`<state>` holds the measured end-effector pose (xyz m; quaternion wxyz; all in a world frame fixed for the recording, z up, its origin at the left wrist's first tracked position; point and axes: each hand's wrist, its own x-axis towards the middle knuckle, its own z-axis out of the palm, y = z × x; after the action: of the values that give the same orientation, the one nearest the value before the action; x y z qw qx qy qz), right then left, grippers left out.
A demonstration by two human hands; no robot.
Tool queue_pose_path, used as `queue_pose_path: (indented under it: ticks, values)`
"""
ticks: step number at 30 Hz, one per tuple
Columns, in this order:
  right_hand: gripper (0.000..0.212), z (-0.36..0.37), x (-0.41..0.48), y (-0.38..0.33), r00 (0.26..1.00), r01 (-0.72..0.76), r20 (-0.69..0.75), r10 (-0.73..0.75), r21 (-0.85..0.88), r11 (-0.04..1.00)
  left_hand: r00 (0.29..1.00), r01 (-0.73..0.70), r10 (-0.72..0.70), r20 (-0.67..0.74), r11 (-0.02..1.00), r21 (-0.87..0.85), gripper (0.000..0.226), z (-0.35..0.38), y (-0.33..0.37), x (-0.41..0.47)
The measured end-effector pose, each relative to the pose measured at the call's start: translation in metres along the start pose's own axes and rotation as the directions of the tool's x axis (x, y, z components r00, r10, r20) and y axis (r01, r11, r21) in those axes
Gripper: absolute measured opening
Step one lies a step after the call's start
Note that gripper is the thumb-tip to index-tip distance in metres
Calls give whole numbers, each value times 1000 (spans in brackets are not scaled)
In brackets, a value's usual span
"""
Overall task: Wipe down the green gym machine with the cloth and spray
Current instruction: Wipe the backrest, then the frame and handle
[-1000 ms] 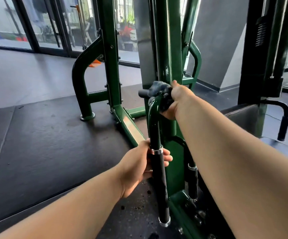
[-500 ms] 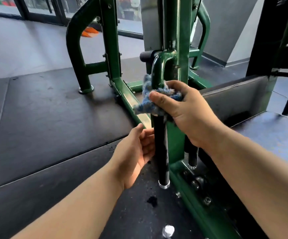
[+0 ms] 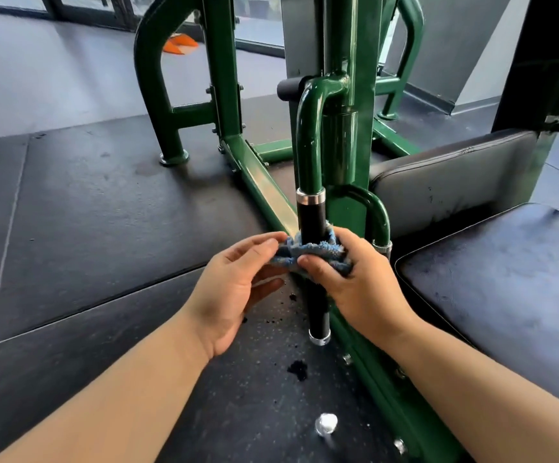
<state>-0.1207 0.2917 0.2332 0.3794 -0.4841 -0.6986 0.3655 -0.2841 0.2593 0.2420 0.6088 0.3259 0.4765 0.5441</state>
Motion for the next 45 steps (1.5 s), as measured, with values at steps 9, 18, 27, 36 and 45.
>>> queue_pose_path:
  ticks: [9, 18, 27, 36, 45]
  values:
    - [61, -31, 2, -19, 977, -210, 138, 161, 525, 825, 977, -199, 194, -82, 979, -50, 15, 24, -9, 10]
    - [37, -5, 30, -36, 986, 64, -167, -13, 301, 952, 997, 17, -31, -75, 984, -176, 17, 16, -24, 14]
    - [46, -4, -12, 18, 982, -179, 42, 183, -76, 981, 990, 69, -52, -131, 988, 134, 21, 19, -52, 11]
    - [47, 5, 6, -19, 989, 47, -141, -41, 42, 998, 983, -160, 143, -114, 976, -151, 10, 24, -20, 18]
    - [57, 5, -21, 21, 995, -98, 21, 101, -107, 989, 995, 22, -28, -92, 998, -66, 32, 14, -65, 15]
